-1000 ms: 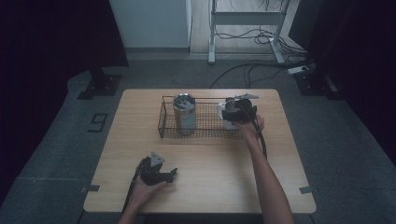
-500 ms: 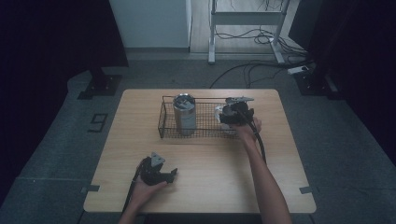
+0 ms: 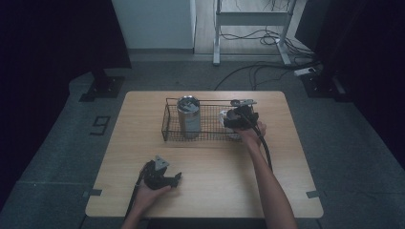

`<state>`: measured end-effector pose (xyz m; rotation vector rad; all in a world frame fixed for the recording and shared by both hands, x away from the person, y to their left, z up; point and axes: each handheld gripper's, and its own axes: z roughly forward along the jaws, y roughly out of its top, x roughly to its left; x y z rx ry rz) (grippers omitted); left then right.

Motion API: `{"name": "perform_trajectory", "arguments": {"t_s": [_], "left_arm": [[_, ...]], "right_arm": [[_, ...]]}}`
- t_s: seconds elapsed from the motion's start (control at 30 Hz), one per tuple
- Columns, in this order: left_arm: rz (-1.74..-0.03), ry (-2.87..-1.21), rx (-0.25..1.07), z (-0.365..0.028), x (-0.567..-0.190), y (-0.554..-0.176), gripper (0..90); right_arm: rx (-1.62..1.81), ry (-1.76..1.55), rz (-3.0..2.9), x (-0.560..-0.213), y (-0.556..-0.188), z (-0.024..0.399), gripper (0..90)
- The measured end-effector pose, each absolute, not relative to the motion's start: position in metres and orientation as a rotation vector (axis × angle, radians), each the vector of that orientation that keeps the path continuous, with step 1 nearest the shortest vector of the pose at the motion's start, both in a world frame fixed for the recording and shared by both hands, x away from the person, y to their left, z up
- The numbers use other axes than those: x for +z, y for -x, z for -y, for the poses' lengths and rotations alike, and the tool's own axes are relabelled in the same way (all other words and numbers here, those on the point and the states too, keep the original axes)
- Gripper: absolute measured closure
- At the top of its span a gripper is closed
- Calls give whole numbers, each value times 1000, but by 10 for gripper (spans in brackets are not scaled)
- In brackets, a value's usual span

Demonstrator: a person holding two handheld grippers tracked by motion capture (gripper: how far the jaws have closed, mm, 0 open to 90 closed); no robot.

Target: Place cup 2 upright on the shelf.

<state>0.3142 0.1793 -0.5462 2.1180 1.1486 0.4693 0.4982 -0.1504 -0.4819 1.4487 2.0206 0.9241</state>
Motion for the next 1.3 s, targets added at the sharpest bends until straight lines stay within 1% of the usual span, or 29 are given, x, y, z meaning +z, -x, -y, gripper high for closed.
{"name": "perform_trajectory", "arguments": {"t_s": [0.63,1.1,1.17,1.3], "left_arm": [[-1149,-2120,468,-179,-546,-314,153],[-1150,-2121,470,-179,-546,-314,153],[-1150,-2119,469,-179,-546,-314,153],[-1153,-2116,464,-179,-546,-314,153]], "right_arm": [[788,-1458,-2037,-489,-498,145,63],[810,-1485,-2064,-490,-491,155,56],[812,-1487,-2062,-490,-491,154,48],[843,-1481,-2046,-488,-490,155,0]]}}
